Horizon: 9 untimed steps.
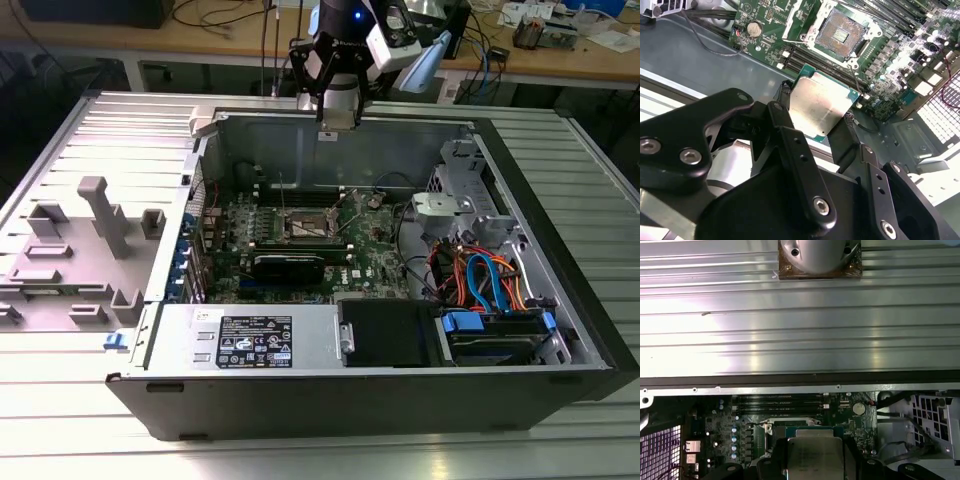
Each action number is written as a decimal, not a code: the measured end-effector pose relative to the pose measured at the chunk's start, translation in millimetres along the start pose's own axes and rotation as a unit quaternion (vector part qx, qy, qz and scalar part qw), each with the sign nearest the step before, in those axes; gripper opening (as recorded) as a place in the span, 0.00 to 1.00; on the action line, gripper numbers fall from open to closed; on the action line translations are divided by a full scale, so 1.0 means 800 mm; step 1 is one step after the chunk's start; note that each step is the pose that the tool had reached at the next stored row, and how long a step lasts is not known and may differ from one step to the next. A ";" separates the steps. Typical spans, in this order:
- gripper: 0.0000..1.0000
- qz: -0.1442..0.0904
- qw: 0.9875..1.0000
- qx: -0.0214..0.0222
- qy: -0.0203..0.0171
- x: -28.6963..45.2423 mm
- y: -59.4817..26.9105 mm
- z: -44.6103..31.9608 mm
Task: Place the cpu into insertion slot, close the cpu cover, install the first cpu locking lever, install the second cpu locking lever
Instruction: 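Place the cpu into insertion slot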
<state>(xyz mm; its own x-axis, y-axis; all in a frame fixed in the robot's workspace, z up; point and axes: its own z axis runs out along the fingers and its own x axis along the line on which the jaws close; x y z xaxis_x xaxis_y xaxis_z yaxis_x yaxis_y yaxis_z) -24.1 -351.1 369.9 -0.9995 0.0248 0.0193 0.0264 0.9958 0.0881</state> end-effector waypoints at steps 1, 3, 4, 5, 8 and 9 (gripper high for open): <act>0.55 0.000 1.000 0.000 0.000 0.0000 0.000 0.0000; 0.55 0.000 1.000 0.000 0.000 0.0000 -0.001 0.0000; 0.55 0.000 1.000 0.000 0.000 0.0000 -0.001 0.0000; 0.55 0.000 1.000 0.000 0.000 0.0000 -0.001 -0.0001; 0.55 0.000 1.000 0.002 0.000 -0.0001 -0.003 -0.0003; 0.55 0.000 1.000 0.005 0.000 -0.0002 -0.006 -0.0006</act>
<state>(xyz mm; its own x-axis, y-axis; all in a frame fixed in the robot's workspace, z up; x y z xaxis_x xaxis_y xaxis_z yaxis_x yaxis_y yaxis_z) -24.1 -356.2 369.9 -0.9995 0.0250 0.0191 0.0264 0.9965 0.0789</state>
